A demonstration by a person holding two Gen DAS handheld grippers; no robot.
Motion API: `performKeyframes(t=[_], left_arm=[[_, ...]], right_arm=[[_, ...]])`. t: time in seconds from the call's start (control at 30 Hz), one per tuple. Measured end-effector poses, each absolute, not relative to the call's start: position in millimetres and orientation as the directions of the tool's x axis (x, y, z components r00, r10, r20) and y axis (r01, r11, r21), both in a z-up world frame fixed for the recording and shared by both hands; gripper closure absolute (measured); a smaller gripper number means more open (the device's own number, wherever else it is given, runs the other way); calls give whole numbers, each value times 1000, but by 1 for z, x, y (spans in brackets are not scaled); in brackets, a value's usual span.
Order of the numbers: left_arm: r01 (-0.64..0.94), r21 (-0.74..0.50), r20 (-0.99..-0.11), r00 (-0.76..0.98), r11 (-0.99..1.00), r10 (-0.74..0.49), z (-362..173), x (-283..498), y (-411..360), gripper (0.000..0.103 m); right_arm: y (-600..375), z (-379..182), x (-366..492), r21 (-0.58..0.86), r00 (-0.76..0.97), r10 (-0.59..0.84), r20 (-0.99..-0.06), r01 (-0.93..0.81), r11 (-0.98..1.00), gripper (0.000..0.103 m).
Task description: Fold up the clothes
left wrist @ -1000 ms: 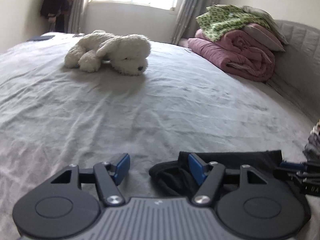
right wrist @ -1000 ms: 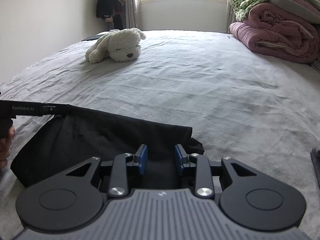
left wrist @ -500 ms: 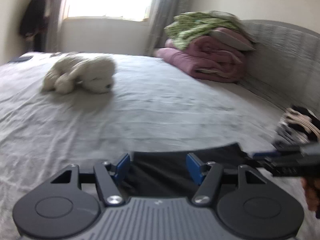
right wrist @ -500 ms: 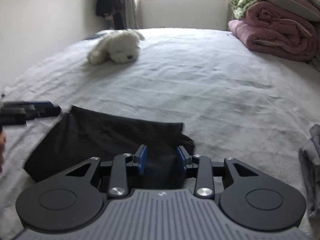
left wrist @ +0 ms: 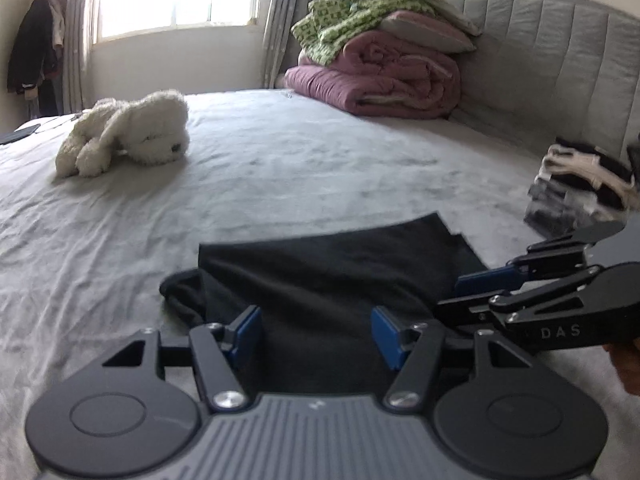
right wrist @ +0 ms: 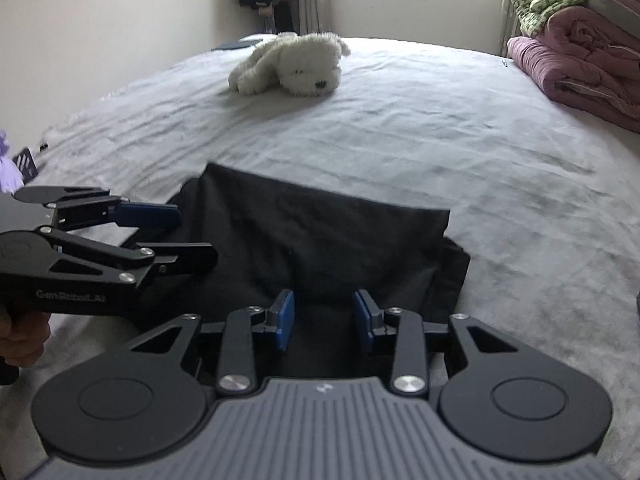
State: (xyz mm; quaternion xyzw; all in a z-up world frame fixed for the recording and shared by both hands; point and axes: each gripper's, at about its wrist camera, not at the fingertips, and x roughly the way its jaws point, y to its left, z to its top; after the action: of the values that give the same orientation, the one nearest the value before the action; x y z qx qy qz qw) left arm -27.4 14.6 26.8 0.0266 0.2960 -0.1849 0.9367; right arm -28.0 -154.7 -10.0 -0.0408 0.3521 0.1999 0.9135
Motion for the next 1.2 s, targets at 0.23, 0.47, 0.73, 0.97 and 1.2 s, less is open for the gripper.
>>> performKeyframes(t=[0.23, 0.47, 0.73, 0.97, 1.2], left_arm=[[351, -23, -574, 762, 936, -300, 23, -27, 16, 41], [341, -32, -575, 763, 940, -296, 22, -28, 27, 41], [321, -29, -572, 771, 947, -279, 19, -25, 32, 40], [281, -52, -588, 767, 958, -257, 19, -20, 40, 39], [241, -10, -588, 783, 970, -201, 22, -24, 47, 36]], right_arm=[[-154, -15, -30, 43, 673, 324, -665, -398, 916, 67], [-162, -14, -29, 35, 672, 315, -670, -396, 918, 68], [-166, -16, -32, 22, 674, 304, -674, -392, 920, 68], [-172, -15, -33, 19, 675, 294, -676, -383, 923, 69], [-175, -14, -33, 25, 676, 293, -676, -377, 926, 69]])
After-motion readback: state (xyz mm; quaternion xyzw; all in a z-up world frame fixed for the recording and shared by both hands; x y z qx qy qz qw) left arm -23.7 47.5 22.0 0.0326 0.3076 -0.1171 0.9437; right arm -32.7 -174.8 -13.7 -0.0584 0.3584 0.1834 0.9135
